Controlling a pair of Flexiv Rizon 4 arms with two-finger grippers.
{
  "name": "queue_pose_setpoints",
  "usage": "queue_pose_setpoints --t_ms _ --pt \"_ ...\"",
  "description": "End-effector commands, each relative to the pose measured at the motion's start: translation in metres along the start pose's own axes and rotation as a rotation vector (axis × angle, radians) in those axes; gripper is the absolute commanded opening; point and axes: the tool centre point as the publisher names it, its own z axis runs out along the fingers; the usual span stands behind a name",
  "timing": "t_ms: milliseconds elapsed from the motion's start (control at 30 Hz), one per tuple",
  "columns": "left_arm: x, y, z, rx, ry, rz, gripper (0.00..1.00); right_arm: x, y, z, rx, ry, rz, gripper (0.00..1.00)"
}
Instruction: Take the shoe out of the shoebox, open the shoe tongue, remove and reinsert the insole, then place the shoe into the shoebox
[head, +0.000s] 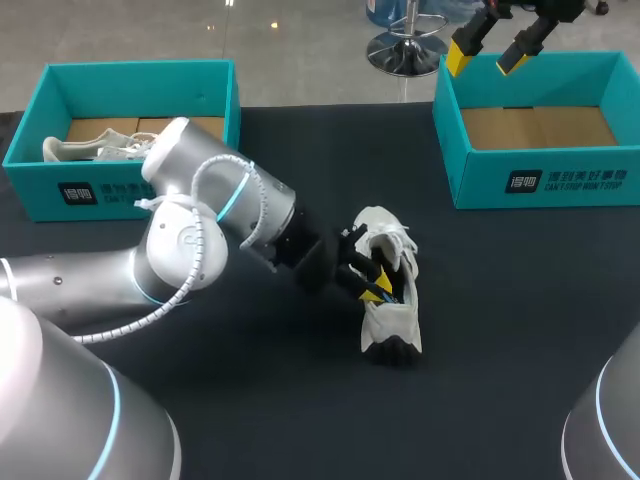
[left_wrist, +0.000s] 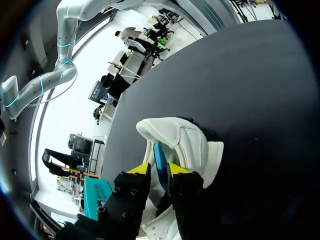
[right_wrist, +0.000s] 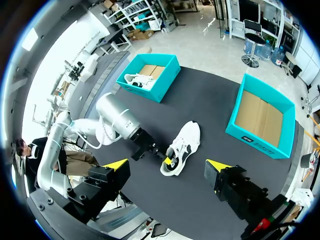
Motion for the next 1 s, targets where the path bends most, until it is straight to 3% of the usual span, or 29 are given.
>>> queue_pose_setpoints --t_ms 33,300,467,600,800,1000 --pt "-0.003 0.001 -0.011 0.013 0.019 0.012 1.0 0.0 0.001 0.0 0.002 -0.001 0.001 1.0" --pt "-0.017 0.001 -0.025 0.038 0.02 0.018 1.0 0.0 0.001 0.0 0.002 -0.001 0.001 1.0" --pt "-0.028 -0.003 -0.03 0.117 0.035 -0.001 1.0 0.0 0.001 0.0 0.002 -0.001 0.001 1.0" --pt "-0.032 -0.008 -0.032 0.148 0.132 -0.06 1.0 0.0 0.001 0.0 0.002 -0.001 0.001 1.0" --pt "-0.028 -0.025 -0.036 0.114 0.345 -0.161 1.0 0.0 0.001 0.0 0.002 -0.001 0.001 1.0" --pt "-0.028 -0.025 -0.036 0.114 0.345 -0.161 1.0 0.0 0.001 0.0 0.002 -0.001 0.001 1.0"
